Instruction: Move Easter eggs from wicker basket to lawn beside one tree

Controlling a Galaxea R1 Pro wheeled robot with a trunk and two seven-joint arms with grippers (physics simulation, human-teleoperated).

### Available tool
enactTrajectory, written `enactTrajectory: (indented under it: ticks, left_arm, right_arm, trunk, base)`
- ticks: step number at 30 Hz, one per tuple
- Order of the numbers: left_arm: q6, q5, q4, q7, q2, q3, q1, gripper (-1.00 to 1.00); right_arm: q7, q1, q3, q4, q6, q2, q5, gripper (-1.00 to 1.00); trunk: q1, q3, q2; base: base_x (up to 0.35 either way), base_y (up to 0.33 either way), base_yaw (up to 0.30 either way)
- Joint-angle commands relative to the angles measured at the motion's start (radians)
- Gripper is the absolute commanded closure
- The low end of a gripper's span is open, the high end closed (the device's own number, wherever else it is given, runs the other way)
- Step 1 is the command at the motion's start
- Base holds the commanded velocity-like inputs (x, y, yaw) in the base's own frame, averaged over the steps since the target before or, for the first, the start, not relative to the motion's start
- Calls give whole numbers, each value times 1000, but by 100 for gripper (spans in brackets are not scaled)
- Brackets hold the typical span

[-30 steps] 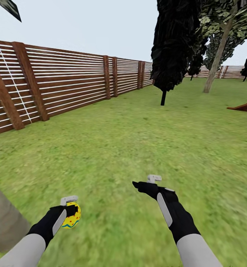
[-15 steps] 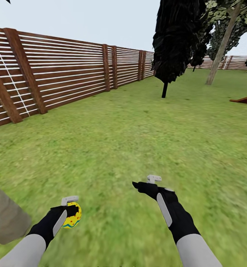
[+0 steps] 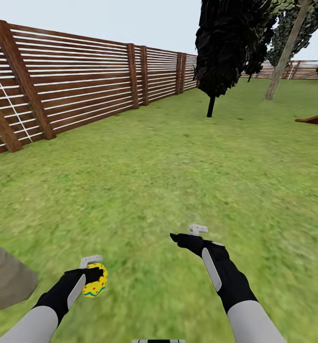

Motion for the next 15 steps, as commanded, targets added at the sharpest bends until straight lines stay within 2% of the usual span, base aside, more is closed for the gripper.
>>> enactTrajectory:
  ticks: [1,5,10,15]
  left_arm:
    - [6,11,-3,7,0,0,0,100]
    - [7,12,-6,12,0,0,0,100]
    - [7,11,-2,16,0,0,0,100]
    - [7,11,0,17,0,0,0,100]
  right_arm:
    - [0,0,0,-1,5,0,-4,-100]
    - [0,0,0,-1,5,0,-4,-100]
    - [-1,0,0,-1,5,1,-3,-100]
    - [-1,0,0,-1,5,1,-4,-100]
  trunk:
    - [0,0,0]
    - [0,4,0]
    - [0,5,0]
    - [0,5,0]
  base:
    - [0,0,-190]
    - [0,0,-186]
    - [24,-117,-37]
    - [220,-50,-3]
